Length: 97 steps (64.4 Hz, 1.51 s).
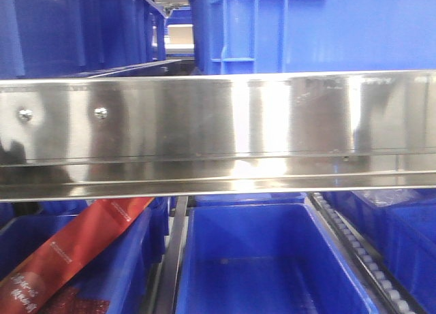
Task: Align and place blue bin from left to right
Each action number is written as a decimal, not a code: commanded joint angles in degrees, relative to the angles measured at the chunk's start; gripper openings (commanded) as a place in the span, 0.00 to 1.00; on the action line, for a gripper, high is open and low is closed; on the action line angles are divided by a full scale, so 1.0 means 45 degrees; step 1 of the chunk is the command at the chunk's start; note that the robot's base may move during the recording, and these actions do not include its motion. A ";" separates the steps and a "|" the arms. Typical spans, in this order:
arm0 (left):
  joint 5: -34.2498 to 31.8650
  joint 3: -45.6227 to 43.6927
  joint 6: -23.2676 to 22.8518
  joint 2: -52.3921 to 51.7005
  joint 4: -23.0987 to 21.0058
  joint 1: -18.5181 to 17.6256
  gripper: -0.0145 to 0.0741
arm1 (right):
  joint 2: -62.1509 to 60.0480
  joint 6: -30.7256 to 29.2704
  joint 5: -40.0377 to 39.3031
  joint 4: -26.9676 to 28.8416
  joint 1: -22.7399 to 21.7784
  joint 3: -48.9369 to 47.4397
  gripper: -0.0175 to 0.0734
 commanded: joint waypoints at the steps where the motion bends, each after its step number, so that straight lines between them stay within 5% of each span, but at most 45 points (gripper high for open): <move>1: -0.0258 -0.0014 0.0020 0.0031 0.0058 0.0045 0.17 | -0.0502 -0.0052 -0.0566 0.0227 -0.0157 0.0924 0.11; 39: -0.0258 -0.0014 0.0020 0.0031 0.0058 0.0045 0.17 | -0.0648 0.2024 -0.1456 -0.0353 -0.0163 0.2130 0.11; 97: -0.0258 -0.0014 0.0020 0.0031 0.0058 0.0045 0.17 | -0.0648 0.2024 -0.1510 -0.0353 -0.0163 0.2130 0.11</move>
